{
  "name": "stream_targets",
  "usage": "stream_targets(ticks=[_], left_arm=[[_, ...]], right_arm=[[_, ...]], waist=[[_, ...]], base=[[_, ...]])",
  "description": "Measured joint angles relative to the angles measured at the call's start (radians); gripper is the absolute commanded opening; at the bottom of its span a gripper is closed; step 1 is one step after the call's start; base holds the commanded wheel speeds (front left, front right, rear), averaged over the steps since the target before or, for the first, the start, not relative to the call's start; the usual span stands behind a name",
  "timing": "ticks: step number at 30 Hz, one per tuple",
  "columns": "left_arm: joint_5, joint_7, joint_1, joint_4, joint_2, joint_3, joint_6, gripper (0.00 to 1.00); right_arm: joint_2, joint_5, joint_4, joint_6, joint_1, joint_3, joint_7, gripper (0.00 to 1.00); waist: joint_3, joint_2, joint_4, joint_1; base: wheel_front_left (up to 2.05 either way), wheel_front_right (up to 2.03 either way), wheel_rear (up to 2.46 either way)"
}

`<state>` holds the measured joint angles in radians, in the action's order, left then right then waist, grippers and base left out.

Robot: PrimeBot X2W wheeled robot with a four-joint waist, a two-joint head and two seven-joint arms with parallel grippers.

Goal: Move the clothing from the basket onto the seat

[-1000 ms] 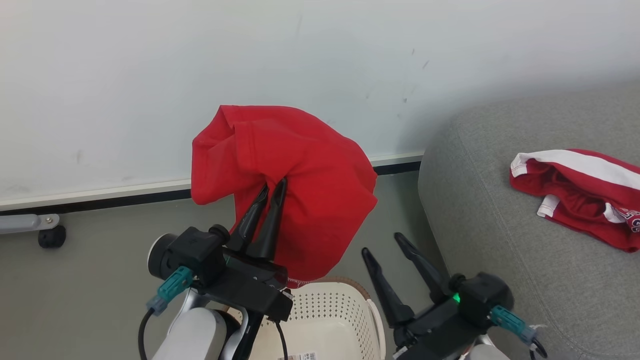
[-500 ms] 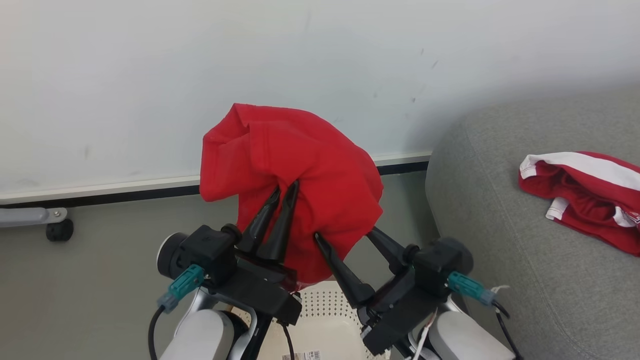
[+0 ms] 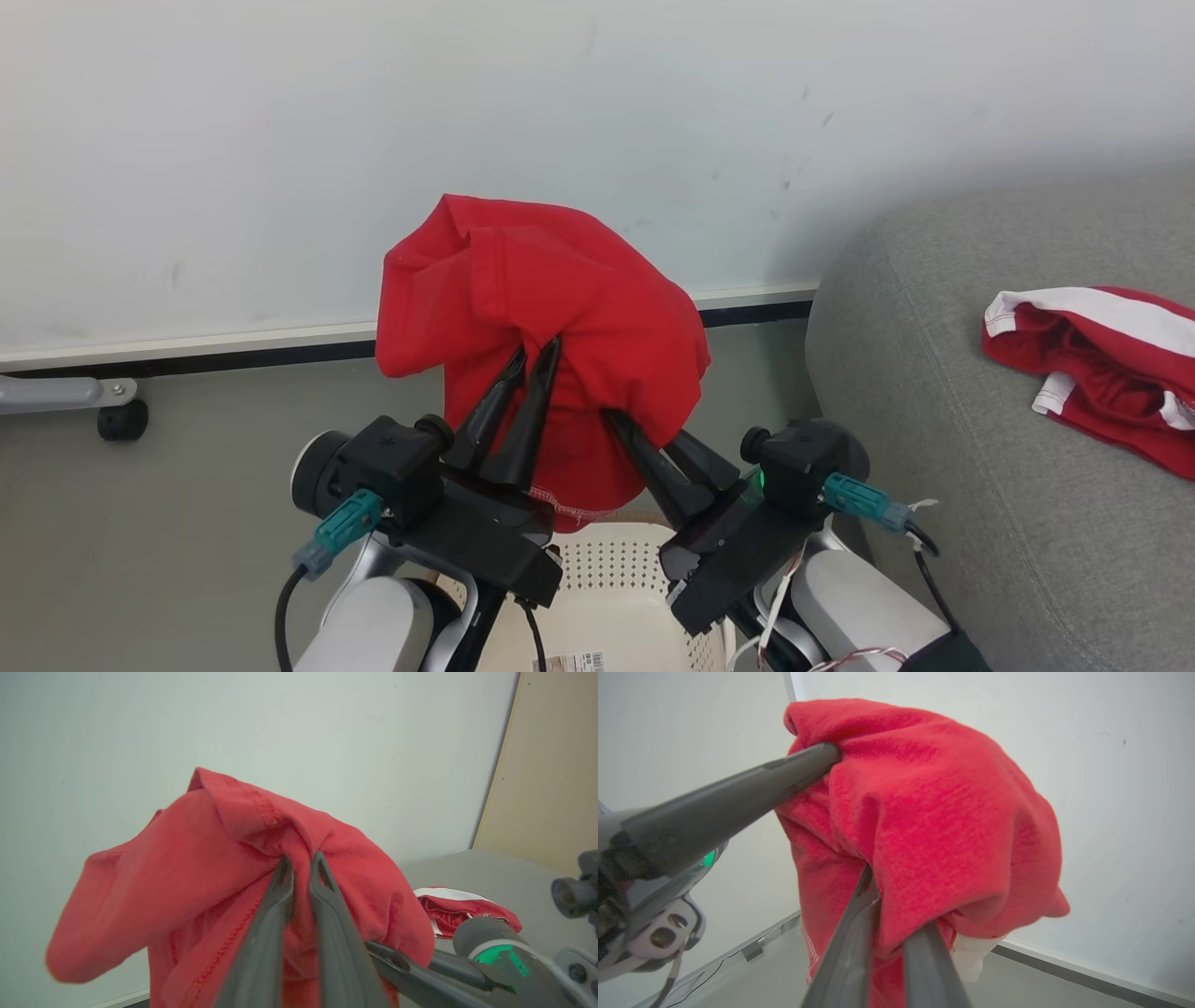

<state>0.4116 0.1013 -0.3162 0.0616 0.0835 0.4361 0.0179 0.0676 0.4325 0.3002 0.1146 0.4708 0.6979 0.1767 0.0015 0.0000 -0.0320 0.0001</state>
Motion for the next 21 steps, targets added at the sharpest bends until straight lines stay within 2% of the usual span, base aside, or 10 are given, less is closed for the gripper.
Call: stream_targets(ticks=[1, 3, 4, 5, 6, 7, 8, 9, 21], left_arm=[[0.000, -0.001, 0.000, -0.002, 0.002, 0.000, 0.000, 0.00], [0.000, -0.003, 0.000, -0.005, 0.007, 0.000, 0.000, 0.11], [0.000, -0.003, 0.000, -0.007, 0.007, 0.000, 0.000, 0.11], [0.000, -0.003, 0.001, -0.008, 0.008, 0.001, 0.001, 0.21], [0.000, -0.004, 0.001, -0.008, 0.009, 0.004, 0.001, 0.37], [0.000, -0.004, 0.002, -0.009, 0.009, 0.005, 0.001, 0.46], [0.000, -0.008, 0.003, -0.012, 0.010, 0.007, 0.001, 0.93], [0.000, -0.012, 0.004, -0.013, 0.012, 0.011, 0.003, 1.00], [-0.024, -0.048, 0.063, -0.034, 0.035, 0.081, 0.028, 1.00]], right_arm=[[0.000, 0.000, 0.003, 0.000, 0.004, -0.001, 0.001, 0.00], [0.000, 0.004, 0.007, 0.000, 0.015, -0.003, 0.008, 0.00], [0.000, 0.007, 0.010, 0.000, 0.017, -0.006, 0.010, 0.00], [0.000, 0.008, 0.013, 0.000, 0.018, -0.007, 0.011, 0.00], [0.000, 0.009, 0.019, 0.000, 0.021, -0.009, 0.013, 0.00], [0.000, 0.009, 0.026, 0.000, 0.024, -0.012, 0.018, 0.00], [0.000, 0.009, 0.031, 0.000, 0.030, -0.015, 0.019, 0.00], [0.000, 0.010, 0.033, 0.000, 0.034, -0.021, 0.020, 0.00], [0.024, 0.018, 0.110, 0.000, 0.114, -0.090, 0.041, 0.00]], waist=[[0.000, 0.0000, -0.001, 0.0000], [-0.001, 0.0000, -0.003, 0.0000], [-0.001, 0.0000, -0.005, 0.0000], [-0.002, 0.0000, -0.006, 0.0000], [-0.002, 0.0000, -0.007, 0.0000], [-0.002, 0.0000, -0.009, 0.0000], [-0.003, 0.0000, -0.010, 0.0000], [-0.003, 0.0000, -0.011, 0.0000], [-0.001, 0.0000, -0.024, 0.0000]], base=[[0.00, 0.00, 0.00], [0.00, 0.00, 0.00], [0.00, 0.00, 0.00], [0.00, 0.00, 0.00], [0.00, 0.00, 0.00], [0.00, 0.00, 0.00], [0.00, 0.00, 0.00], [0.00, 0.00, 0.00], [0.00, 0.00, 0.00]])
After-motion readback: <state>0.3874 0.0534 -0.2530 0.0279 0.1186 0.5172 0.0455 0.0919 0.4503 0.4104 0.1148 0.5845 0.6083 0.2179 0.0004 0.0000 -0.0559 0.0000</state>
